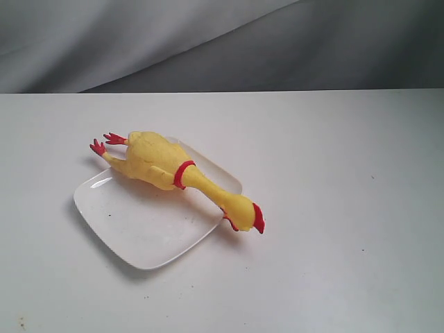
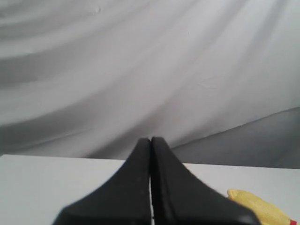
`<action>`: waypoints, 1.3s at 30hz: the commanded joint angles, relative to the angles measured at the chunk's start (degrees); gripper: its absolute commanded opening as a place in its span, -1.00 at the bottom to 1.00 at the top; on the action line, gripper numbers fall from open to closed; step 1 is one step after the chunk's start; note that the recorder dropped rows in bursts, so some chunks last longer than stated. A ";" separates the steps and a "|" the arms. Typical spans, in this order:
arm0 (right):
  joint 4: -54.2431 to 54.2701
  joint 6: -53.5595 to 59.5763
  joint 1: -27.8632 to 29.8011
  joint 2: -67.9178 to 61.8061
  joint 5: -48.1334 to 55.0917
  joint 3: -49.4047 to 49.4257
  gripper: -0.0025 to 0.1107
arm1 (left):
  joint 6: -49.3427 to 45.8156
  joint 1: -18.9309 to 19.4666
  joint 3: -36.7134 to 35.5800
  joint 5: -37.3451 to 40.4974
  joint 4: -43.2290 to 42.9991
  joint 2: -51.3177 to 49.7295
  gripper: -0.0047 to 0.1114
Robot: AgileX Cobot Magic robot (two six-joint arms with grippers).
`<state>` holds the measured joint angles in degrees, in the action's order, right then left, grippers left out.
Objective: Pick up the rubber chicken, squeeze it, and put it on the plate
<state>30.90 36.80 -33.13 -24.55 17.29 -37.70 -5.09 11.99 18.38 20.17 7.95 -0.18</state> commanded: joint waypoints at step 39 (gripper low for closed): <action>0.12 -0.11 -0.09 0.27 -0.28 0.26 -0.96 | 0.06 0.10 -18.38 -4.46 1.26 0.18 -0.92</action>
<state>31.04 36.80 -33.13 -24.55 17.29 -37.70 -3.57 11.99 0.29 14.88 9.86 -0.18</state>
